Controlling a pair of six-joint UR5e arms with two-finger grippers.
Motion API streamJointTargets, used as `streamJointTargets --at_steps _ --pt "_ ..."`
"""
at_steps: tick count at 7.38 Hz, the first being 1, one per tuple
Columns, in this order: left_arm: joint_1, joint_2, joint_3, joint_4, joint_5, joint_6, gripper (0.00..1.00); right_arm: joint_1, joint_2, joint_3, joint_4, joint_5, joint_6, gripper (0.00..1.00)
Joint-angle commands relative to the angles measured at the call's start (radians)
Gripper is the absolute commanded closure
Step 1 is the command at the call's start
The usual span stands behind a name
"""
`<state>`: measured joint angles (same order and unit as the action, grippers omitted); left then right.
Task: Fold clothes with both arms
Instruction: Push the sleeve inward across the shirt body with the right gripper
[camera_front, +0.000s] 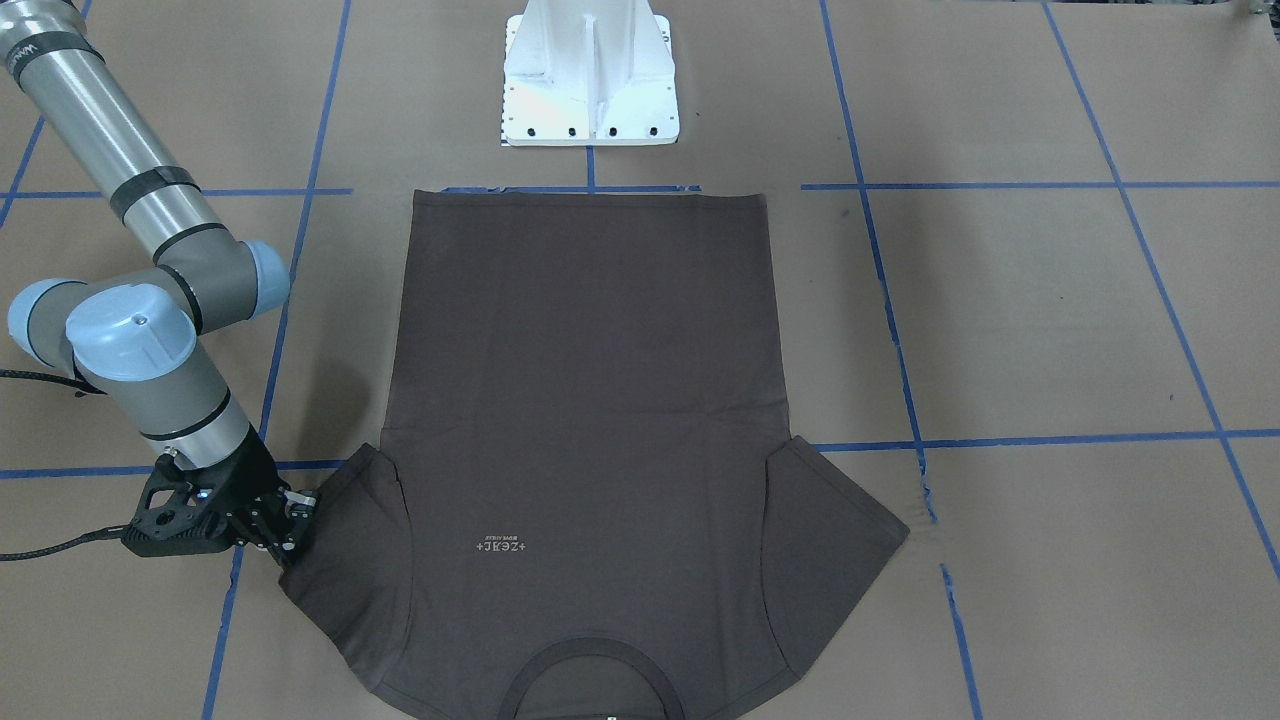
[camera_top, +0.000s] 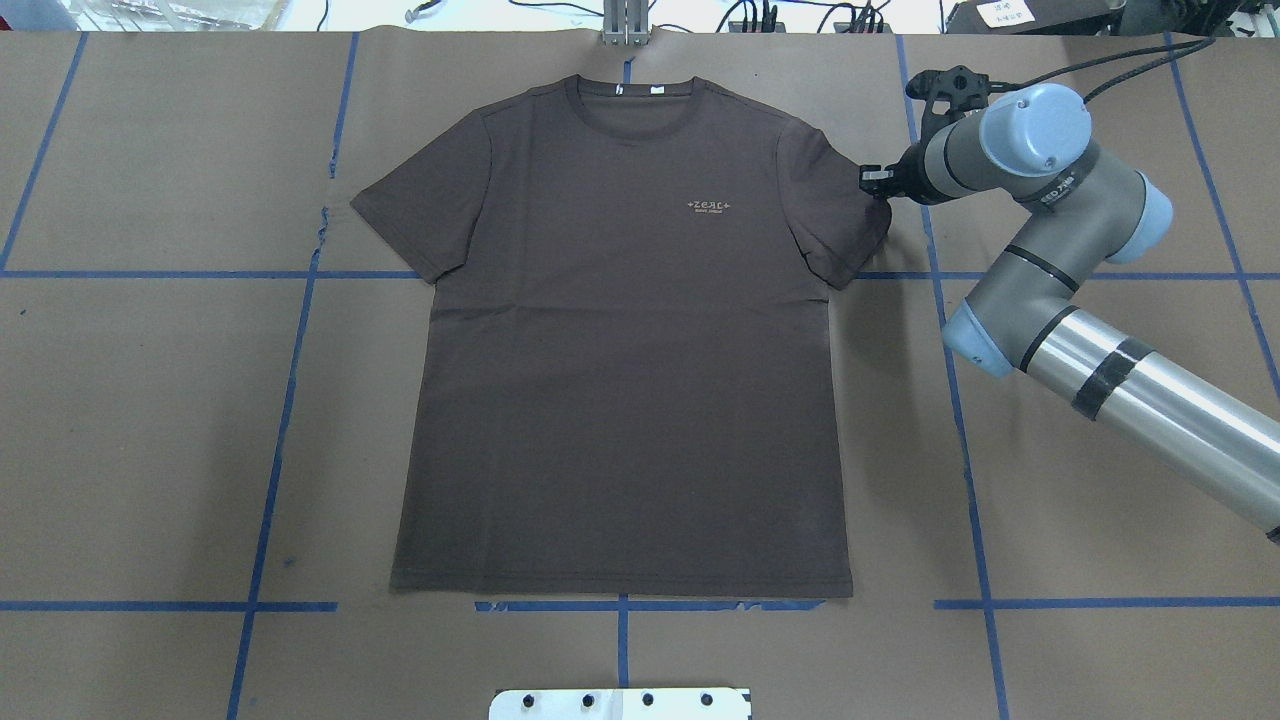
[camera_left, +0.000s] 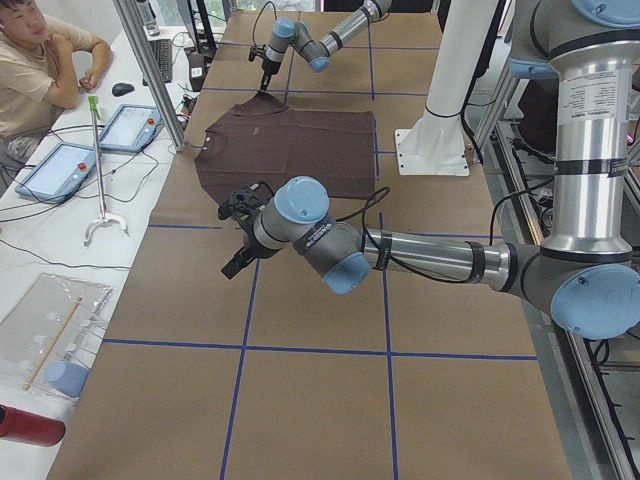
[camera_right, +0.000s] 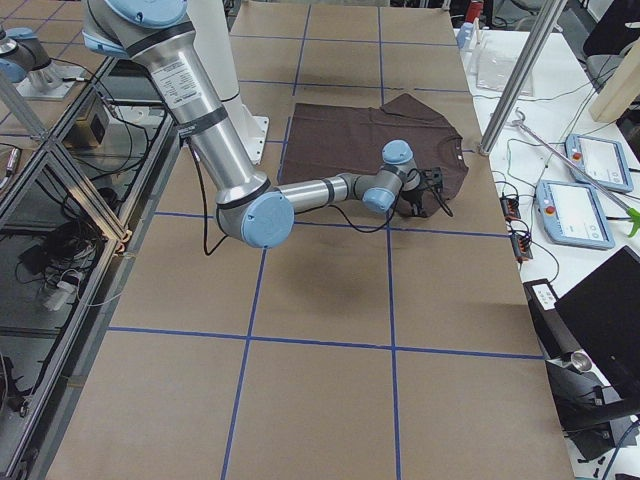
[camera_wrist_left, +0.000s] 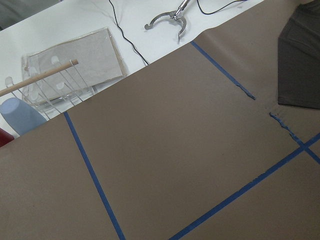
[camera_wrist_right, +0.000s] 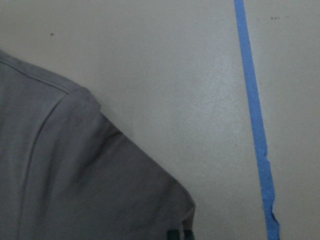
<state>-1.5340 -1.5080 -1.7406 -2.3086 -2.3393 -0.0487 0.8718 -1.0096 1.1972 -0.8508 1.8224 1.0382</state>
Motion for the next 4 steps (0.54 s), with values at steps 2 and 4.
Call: streamJointTargets --at_steps 2,4 --pt "0.0 0.0 0.004 0.0 0.0 0.001 0.0 -0.103 0.149 0.055 -0.221 -0.152 0.177 1.0" --pt "0.0 0.002 0.001 0.0 0.0 0.0 0.0 -0.16 0.242 -0.029 -0.226 -0.234 0.262 1.0"
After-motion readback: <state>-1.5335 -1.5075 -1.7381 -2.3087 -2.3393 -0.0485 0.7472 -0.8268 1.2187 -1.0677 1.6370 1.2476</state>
